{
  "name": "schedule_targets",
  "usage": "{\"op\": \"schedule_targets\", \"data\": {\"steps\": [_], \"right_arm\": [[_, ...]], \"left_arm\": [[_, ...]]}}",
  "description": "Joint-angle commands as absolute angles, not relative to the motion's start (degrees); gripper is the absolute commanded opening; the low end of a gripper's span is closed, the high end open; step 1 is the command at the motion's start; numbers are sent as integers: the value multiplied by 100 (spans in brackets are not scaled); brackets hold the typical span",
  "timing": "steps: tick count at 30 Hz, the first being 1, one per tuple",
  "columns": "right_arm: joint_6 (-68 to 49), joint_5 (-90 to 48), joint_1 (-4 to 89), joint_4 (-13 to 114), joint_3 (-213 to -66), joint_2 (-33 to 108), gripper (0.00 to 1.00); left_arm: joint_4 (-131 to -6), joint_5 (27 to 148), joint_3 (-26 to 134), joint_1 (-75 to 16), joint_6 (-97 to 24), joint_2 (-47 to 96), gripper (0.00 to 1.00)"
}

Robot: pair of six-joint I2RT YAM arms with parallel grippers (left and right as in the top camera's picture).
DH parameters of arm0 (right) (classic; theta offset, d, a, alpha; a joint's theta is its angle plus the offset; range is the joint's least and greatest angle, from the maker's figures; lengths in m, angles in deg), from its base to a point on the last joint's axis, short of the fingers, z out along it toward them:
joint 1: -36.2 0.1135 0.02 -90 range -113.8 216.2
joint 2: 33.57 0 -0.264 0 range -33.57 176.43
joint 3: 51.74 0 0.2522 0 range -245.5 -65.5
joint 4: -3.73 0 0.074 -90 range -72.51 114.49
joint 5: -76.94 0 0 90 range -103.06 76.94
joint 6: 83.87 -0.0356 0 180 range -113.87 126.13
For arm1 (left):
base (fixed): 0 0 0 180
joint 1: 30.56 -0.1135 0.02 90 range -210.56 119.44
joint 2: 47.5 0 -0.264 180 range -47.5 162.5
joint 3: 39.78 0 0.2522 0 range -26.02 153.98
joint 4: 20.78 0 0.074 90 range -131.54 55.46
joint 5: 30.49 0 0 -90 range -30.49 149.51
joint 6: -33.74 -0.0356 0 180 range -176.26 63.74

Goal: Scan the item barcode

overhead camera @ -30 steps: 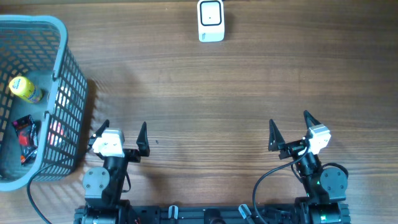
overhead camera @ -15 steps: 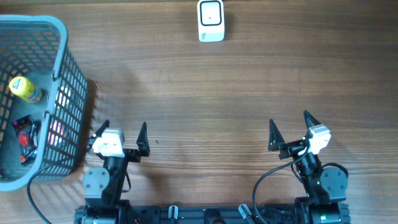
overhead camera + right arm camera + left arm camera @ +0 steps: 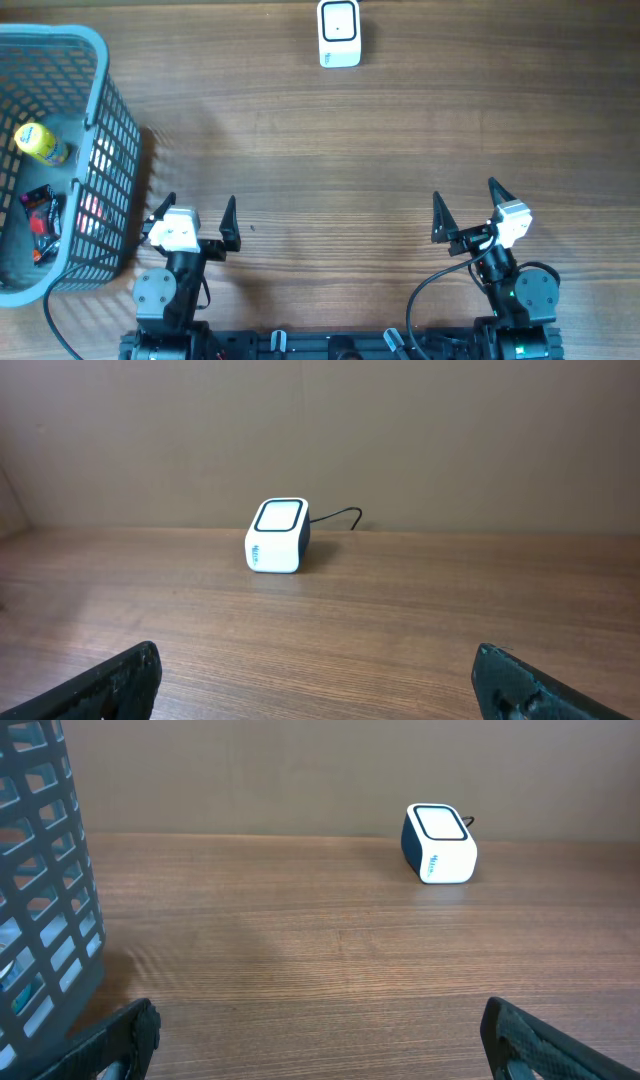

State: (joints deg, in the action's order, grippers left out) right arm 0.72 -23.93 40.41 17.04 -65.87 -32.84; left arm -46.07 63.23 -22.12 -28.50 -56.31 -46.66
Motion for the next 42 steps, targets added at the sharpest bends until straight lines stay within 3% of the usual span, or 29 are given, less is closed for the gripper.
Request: {"op": "schedule_targets", "data": {"steps": [1, 16, 20, 25, 31, 38, 42], "right_arm": [[-24, -2334, 4073, 1673, -6580, -3330, 100], [-22, -2334, 4073, 1673, -6580, -3332, 100], [-22, -2334, 4073, 1673, -6580, -3332, 100], [-24, -2334, 4073, 1673, -6580, -3332, 100], [-24, -2334, 4073, 1673, -6580, -3330, 100], [-24, -2334, 4073, 1673, -6580, -3330, 100], [-26, -2334, 4073, 1673, -6580, -3330, 100]], "left_arm": [[-4586, 6264, -2262, -2883, -5577, -4657, 100], [-4428, 6122, -2264, -2883, -5548, -4657, 100], [-4013, 7274, -2179, -2880, -5216, -4653, 100], [-4120, 7291, -1521, -2883, -5065, -4423, 100], [-4852, 7163, 634, -2883, -5059, -2572, 100], [-7025, 6262, 4579, -3200, -4650, 324, 100], [-8209, 6172, 6566, -3440, -5328, 1478, 100]]}}
